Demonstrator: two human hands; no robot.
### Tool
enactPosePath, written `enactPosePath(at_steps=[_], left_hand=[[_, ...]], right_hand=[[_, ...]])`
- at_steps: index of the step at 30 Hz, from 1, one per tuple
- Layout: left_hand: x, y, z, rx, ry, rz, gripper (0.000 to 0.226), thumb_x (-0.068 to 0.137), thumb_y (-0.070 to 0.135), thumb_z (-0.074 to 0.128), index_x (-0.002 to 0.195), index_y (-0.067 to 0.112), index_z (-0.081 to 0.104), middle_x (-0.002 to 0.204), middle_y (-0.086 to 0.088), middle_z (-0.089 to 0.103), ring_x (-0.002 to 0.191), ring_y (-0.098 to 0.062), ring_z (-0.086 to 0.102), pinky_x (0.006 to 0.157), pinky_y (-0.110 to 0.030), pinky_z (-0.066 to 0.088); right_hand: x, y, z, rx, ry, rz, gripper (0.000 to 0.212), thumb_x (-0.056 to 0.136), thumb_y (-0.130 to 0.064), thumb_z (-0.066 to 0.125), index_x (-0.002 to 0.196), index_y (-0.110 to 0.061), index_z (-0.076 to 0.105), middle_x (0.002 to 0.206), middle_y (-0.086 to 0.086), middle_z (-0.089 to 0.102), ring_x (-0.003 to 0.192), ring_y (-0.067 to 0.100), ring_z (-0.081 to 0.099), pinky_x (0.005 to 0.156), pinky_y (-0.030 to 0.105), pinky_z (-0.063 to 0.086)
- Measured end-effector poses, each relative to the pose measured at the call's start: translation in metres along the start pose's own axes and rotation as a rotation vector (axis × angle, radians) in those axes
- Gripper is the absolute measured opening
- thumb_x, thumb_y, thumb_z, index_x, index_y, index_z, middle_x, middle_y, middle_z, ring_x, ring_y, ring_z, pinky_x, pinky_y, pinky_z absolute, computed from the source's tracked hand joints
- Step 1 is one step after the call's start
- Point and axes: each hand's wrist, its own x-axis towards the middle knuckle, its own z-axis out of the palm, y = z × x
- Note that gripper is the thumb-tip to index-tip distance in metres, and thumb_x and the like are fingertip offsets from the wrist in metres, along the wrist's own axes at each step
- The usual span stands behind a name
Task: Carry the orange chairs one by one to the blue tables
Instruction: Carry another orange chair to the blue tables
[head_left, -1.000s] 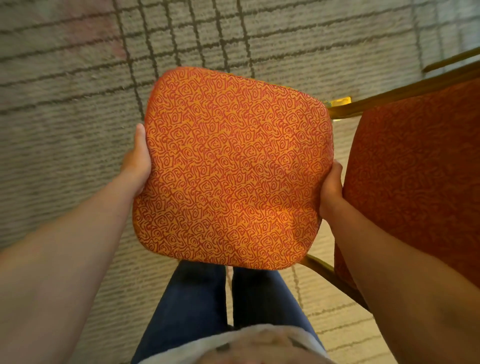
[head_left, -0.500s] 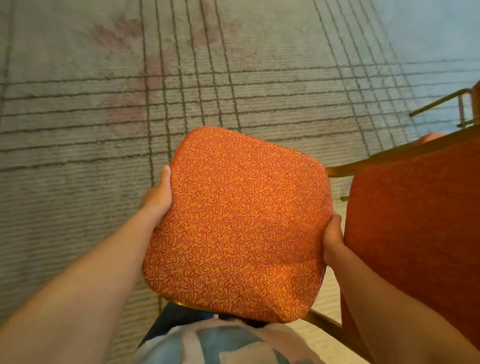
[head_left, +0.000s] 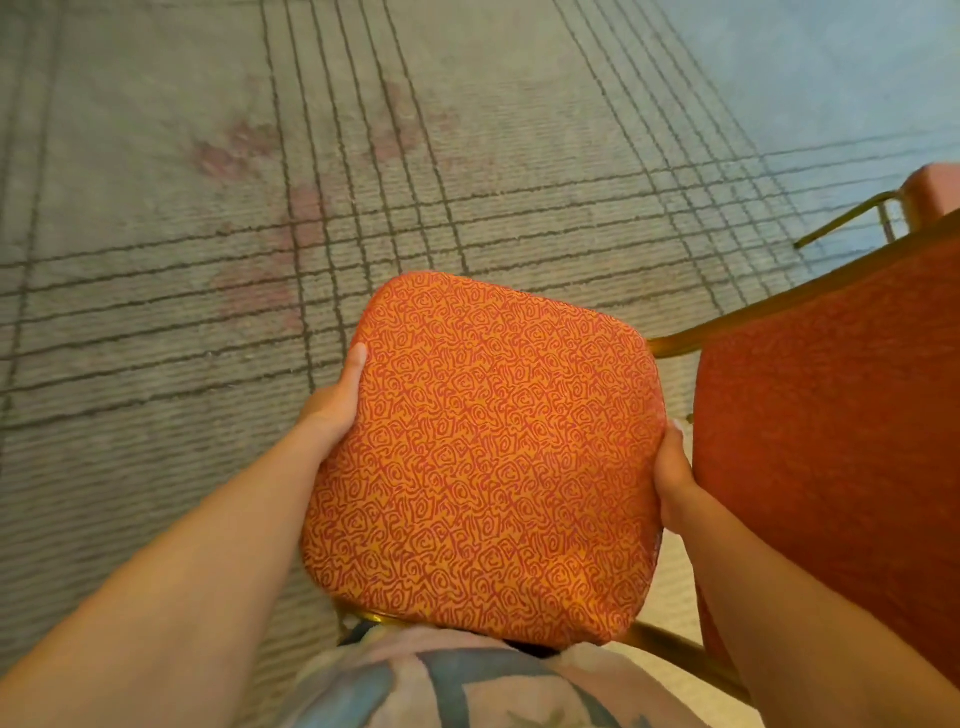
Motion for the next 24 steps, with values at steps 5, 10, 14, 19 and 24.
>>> enactPosePath(at_steps=[5,10,14,19,24], left_hand=[[0.014,0.052,-0.026,0.040,0.056,0.123,0.110,0.072,0.091,0.016,0.133,0.010,0.056,0.138,-0.023,0.052,0.125,-0.035,0.052,0.107,-0.039,0.038],[0.032,0.110,-0.043,0.020,0.057,0.179,0.131,0.052,0.104,0.014,0.133,0.011,0.057,0.137,-0.021,0.053,0.123,-0.035,0.054,0.108,-0.044,0.039],[0.045,0.146,-0.034,0.020,0.067,0.220,0.112,0.070,0.093,0.021,0.132,0.006,0.056,0.136,-0.024,0.053,0.124,-0.036,0.053,0.107,-0.042,0.039],[0.075,0.197,-0.003,0.019,0.033,0.208,0.114,0.068,0.094,0.020,0.129,0.006,0.059,0.131,-0.024,0.057,0.119,-0.036,0.056,0.104,-0.043,0.042],[0.102,0.291,0.023,0.055,0.037,0.246,0.117,0.067,0.094,0.015,0.134,0.006,0.055,0.137,-0.024,0.052,0.124,-0.036,0.052,0.108,-0.041,0.039]], right_hand=[[0.003,-0.036,0.026,0.076,0.013,-0.103,0.068,0.101,-0.057,0.009,0.148,-0.017,0.039,0.146,0.010,0.047,0.134,0.031,0.043,0.097,0.035,0.036],[0.008,-0.079,0.036,0.130,0.011,-0.151,0.070,0.100,-0.059,0.010,0.146,-0.016,0.042,0.146,0.013,0.047,0.133,0.032,0.045,0.098,0.037,0.037],[0.021,-0.109,0.034,0.153,0.005,-0.165,0.070,0.101,-0.057,0.010,0.147,-0.014,0.039,0.147,0.015,0.045,0.135,0.033,0.042,0.108,0.040,0.034],[0.066,-0.158,0.026,0.166,0.017,-0.147,0.072,0.099,-0.061,0.010,0.148,-0.017,0.038,0.148,0.014,0.045,0.135,0.033,0.042,0.111,0.044,0.032],[0.110,-0.239,0.015,0.182,0.026,-0.165,0.070,0.100,-0.059,0.010,0.148,-0.017,0.038,0.147,0.013,0.046,0.134,0.033,0.043,0.109,0.041,0.034]])
